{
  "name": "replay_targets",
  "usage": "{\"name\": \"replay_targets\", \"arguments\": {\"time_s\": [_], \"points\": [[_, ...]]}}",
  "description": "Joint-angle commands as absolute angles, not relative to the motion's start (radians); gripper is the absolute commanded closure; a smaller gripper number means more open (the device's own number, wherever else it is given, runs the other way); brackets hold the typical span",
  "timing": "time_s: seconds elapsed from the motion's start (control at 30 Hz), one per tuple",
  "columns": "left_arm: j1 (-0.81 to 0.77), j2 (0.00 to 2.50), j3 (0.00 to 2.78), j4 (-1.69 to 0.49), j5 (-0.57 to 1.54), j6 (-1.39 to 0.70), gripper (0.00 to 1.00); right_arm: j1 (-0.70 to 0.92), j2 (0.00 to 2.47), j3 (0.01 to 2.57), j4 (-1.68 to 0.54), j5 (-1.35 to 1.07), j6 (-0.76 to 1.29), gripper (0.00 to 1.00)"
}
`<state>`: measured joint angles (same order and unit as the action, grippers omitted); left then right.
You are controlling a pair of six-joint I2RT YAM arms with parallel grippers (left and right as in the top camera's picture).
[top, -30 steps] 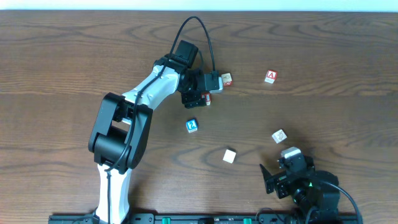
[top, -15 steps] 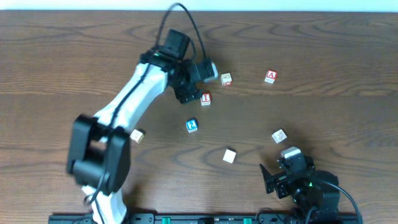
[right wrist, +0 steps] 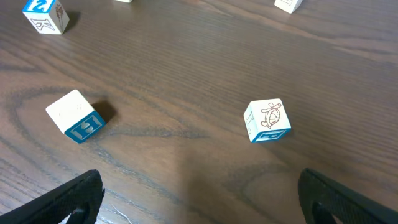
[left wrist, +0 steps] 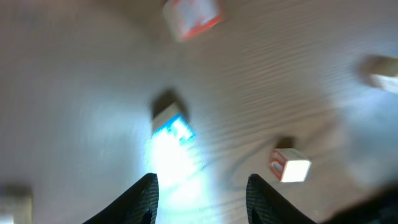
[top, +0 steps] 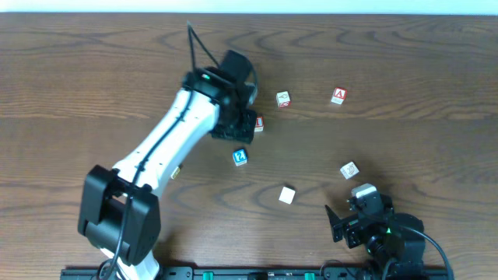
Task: Spell out Ai2
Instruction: 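Move left gripper to the blue '2' block and grasp it, then carry the blue '2' block and place it right of the 'I' block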
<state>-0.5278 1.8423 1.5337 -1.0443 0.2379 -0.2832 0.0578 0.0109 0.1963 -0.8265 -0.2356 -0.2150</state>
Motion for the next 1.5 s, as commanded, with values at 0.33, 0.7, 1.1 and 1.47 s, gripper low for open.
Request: {"name": "replay_targets", "arguments": {"time_s": [0.33, 0.7, 1.1, 1.47], "points": [[-0.603, 1.857, 1.327, -0.926, -0.036, -0.897, 0.35, 0.048, 0.006, 0.184, -0.83, -0.247, -0.203, 0.01], [-0.604, 1.876, 1.278, -0.742, 0.037, -0.852, 0.36, 0.048, 0.006, 0.184, -0.83, -0.247, -0.203, 0.01], [-0.611, 1.957, 1.278, -0.735, 0.113, -0.781, 0.4, 0.048, 0.006, 0.184, -0.83, -0.247, -0.203, 0.01], [-0.611, 1.963, 1.278, -0.747, 0.124, -0.78, 0.57, 0.048, 0.006, 0.184, -0.83, -0.247, -0.203, 0.01]]}}
